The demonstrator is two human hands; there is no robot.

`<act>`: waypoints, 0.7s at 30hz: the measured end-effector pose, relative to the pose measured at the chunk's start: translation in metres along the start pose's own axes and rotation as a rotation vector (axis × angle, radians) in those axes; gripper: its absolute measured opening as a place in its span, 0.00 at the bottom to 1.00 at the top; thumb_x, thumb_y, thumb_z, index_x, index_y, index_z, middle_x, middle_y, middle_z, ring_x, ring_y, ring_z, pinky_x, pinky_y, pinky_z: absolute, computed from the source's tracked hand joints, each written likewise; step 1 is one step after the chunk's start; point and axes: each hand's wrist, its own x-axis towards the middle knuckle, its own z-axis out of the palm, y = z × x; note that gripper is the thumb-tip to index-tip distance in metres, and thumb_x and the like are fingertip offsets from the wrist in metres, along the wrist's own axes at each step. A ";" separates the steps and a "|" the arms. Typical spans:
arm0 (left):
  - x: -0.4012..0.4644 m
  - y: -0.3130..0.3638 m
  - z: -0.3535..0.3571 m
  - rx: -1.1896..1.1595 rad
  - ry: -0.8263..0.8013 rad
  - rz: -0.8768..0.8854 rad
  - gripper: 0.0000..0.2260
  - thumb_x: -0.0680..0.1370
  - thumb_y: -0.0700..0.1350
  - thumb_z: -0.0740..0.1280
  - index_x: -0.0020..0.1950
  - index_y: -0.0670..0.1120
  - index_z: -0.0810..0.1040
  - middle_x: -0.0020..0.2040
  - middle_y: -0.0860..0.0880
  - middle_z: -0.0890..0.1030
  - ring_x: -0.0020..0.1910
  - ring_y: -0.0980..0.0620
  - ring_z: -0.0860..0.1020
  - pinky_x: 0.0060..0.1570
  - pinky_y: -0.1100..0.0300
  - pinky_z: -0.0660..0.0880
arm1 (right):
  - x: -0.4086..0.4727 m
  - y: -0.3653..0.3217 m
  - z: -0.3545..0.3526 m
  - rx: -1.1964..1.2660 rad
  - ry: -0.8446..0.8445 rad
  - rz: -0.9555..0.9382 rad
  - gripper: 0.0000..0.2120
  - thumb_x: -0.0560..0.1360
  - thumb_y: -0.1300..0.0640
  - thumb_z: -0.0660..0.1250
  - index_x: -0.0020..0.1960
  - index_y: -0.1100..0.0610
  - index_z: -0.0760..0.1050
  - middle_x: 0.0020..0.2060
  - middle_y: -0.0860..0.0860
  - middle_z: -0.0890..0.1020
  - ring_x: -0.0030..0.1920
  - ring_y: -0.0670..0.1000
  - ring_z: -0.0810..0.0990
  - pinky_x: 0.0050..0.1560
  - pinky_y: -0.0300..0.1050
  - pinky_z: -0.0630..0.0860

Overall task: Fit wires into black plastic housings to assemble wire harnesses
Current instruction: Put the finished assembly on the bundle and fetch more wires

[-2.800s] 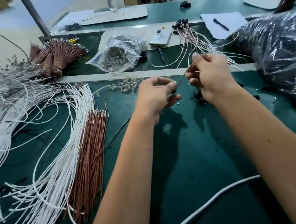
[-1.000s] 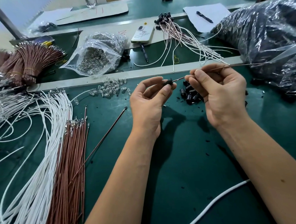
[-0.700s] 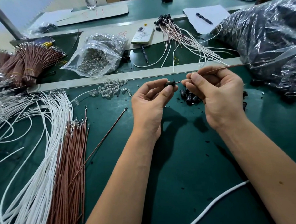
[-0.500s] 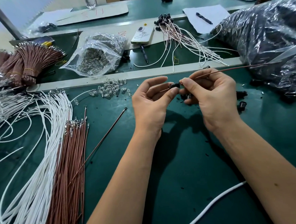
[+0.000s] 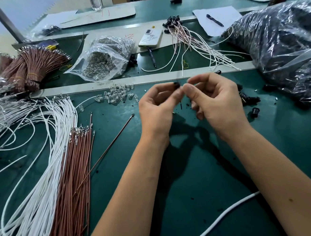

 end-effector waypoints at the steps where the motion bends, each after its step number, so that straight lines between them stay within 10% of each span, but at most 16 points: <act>1: 0.001 0.004 0.000 -0.172 0.012 -0.065 0.07 0.73 0.33 0.73 0.44 0.45 0.81 0.40 0.47 0.86 0.41 0.55 0.83 0.42 0.65 0.76 | -0.001 0.000 0.001 -0.065 -0.022 -0.015 0.08 0.76 0.50 0.76 0.48 0.54 0.82 0.35 0.50 0.82 0.29 0.47 0.76 0.25 0.41 0.71; 6: -0.001 0.012 0.002 -0.430 -0.060 -0.254 0.05 0.70 0.38 0.71 0.44 0.45 0.79 0.42 0.47 0.86 0.45 0.49 0.82 0.45 0.61 0.76 | -0.008 -0.003 0.011 -0.207 -0.160 -0.140 0.10 0.79 0.54 0.73 0.39 0.47 0.82 0.27 0.46 0.79 0.25 0.43 0.71 0.26 0.36 0.66; 9: 0.001 0.014 0.002 -0.478 -0.068 -0.331 0.07 0.69 0.42 0.71 0.45 0.46 0.79 0.42 0.49 0.85 0.44 0.50 0.80 0.46 0.60 0.75 | -0.007 -0.004 0.010 -0.253 -0.164 -0.175 0.10 0.79 0.59 0.73 0.40 0.51 0.84 0.30 0.59 0.80 0.27 0.60 0.70 0.28 0.51 0.65; 18: 0.019 0.026 -0.034 -0.724 0.035 -0.418 0.04 0.76 0.46 0.70 0.44 0.46 0.83 0.43 0.51 0.86 0.39 0.54 0.79 0.38 0.64 0.74 | -0.006 -0.016 -0.010 -0.468 -0.939 0.076 0.09 0.78 0.57 0.73 0.39 0.55 0.84 0.33 0.53 0.84 0.33 0.50 0.80 0.36 0.46 0.76; 21: 0.021 0.027 -0.036 -0.712 0.058 -0.449 0.04 0.73 0.45 0.71 0.44 0.46 0.83 0.43 0.50 0.85 0.40 0.54 0.77 0.40 0.63 0.72 | -0.003 -0.021 -0.018 -0.424 -0.950 0.087 0.12 0.76 0.47 0.73 0.42 0.55 0.85 0.34 0.52 0.85 0.32 0.48 0.79 0.33 0.38 0.74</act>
